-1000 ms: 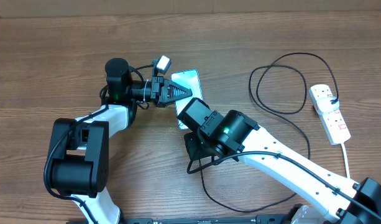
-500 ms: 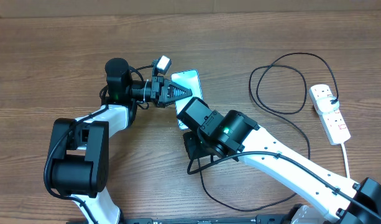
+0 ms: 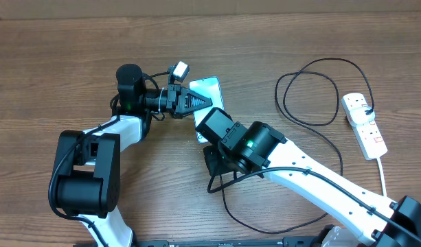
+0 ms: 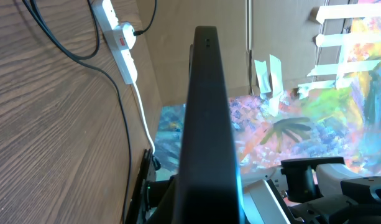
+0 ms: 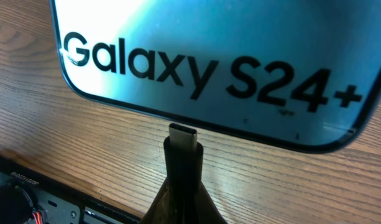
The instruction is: Plug charger to phone and switch on socket
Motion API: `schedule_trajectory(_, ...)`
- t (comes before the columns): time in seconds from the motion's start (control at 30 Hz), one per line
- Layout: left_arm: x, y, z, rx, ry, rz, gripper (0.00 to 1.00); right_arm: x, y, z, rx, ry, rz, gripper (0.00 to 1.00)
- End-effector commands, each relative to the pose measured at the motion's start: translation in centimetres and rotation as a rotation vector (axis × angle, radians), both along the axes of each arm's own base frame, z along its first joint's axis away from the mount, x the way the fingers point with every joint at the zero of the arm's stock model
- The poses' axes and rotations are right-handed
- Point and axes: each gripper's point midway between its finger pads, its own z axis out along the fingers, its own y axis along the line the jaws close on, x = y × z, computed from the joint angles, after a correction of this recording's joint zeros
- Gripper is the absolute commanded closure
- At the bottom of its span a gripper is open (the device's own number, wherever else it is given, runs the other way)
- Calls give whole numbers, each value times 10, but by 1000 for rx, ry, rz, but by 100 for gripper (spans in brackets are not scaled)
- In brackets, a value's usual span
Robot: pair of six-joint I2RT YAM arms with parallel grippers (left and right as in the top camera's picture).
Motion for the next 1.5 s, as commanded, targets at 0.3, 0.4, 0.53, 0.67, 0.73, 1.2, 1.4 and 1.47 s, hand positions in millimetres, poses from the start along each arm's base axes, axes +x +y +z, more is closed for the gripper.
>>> schedule_trajectory(0.3, -4, -1, 6, -9, -45, -30, 96, 8, 2, 5, 8, -26, -8, 96)
schedule_trajectory(0.4, -4, -1, 6, -9, -45, -30, 96, 8, 2, 5, 8, -26, -8, 96)
schedule_trajectory(0.53, -4, -1, 6, -9, -45, -30, 96, 8, 3, 5, 8, -26, -8, 96)
schedule_trajectory(0.67, -4, -1, 6, -8, -37, -30, 96, 8, 3, 4, 8, -25, -8, 96)
schedule_trajectory(0.73, -4, -1, 6, -8, -32, -30, 96, 8, 3, 4, 7, -24, -8, 96)
schedule_trajectory(1.2, -4, -1, 6, -5, -11, -30, 96, 8, 3, 0, -3, -17, -8, 96)
schedule_trajectory(1.4, -5, -1, 6, -20, -134, -31, 96, 4, -2, -2, -24, 2, -8, 96)
schedule_trajectory(1.47, -4, -1, 6, -22, -153, -30, 96, 2, -4, -3, -34, 10, -8, 96)
